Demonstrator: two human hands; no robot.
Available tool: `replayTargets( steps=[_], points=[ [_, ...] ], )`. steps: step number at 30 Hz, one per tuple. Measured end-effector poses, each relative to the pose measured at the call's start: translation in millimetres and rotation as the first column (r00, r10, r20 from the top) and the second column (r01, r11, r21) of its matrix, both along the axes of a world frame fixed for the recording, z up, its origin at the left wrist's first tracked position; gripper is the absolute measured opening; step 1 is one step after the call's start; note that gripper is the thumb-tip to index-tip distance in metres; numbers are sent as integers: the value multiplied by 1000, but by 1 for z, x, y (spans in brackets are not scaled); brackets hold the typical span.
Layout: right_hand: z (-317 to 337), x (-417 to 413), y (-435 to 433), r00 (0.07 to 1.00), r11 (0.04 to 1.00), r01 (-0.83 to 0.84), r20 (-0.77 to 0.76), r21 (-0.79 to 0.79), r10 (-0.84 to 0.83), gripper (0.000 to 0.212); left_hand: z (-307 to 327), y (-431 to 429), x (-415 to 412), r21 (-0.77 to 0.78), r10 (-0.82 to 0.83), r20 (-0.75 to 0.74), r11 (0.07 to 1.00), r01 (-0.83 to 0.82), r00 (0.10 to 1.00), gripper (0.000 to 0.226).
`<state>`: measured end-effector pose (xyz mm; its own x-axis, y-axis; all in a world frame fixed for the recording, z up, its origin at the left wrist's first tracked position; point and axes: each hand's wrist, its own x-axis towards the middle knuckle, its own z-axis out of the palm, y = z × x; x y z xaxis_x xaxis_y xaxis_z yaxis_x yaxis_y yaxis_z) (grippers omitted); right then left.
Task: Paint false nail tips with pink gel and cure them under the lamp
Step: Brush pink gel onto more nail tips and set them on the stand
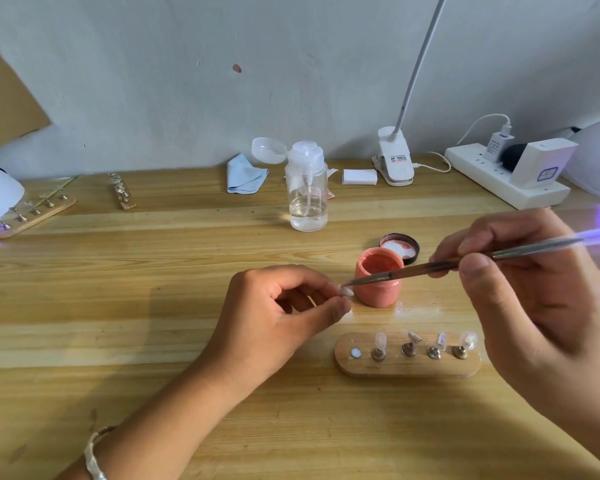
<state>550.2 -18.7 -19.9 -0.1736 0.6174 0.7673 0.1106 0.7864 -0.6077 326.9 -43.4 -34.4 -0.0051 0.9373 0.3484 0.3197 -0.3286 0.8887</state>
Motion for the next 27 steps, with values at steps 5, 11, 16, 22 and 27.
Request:
replayTargets(
  steps=[5, 11, 16, 22, 27],
  points=[
    [0, 1, 1, 1000, 1000, 2, 9, -4, -2, 11, 0, 0, -1, 4, 11, -14, 1000, -11, 1000, 10],
    [1, 2, 1, 1000, 1000, 4, -16, -7, -4, 12, 1, 0, 0, -4, 5, -1, 1000, -5, 1000, 8],
    [-2, 1, 2, 1000, 1000, -5, 10, 5, 5, 11, 0, 0, 0, -3, 14, -2, 1000, -14, 1000, 9],
    [-1, 5, 3, 1000, 1000, 15, -19, 10, -15, 12, -1, 0, -1, -6, 13, -11, 1000, -13, 1000, 9],
    [-3, 0, 2, 999, 999, -40, 9, 28, 40, 9, 0, -1, 0, -17, 20, 13, 1000, -20, 1000, 12]
  ],
)
